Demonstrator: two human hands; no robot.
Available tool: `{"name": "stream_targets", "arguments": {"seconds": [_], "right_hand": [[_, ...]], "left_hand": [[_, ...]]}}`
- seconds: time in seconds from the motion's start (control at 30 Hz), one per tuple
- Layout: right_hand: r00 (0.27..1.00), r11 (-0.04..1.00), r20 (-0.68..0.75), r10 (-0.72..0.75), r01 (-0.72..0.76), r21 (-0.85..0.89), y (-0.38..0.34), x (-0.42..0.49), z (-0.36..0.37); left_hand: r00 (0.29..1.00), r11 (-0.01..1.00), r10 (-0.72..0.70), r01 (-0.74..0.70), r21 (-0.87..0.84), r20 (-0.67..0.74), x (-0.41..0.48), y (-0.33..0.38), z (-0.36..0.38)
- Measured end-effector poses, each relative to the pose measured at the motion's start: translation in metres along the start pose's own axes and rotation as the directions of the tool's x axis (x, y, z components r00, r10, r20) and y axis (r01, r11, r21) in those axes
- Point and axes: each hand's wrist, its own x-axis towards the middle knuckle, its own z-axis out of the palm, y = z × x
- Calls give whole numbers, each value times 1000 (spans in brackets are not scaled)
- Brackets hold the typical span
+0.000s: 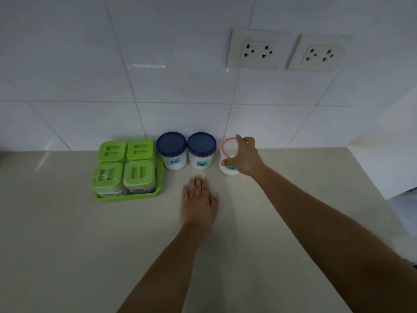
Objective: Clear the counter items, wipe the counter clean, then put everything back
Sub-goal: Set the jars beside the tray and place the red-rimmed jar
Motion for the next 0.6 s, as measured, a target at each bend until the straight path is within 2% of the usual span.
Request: {"name": "stream_targets", "arguments": {"seconds": [0.37,0.6], "right_hand": [[997,997,33,-72,72,18,3,23,5],[997,985,53,-50,58,-161,6,14,-3]], "left_hand": [[999,999,-4,3,-38,-34,2,-2,6],[1000,1000,-8,8,-6,25,1,-3,2]]}}
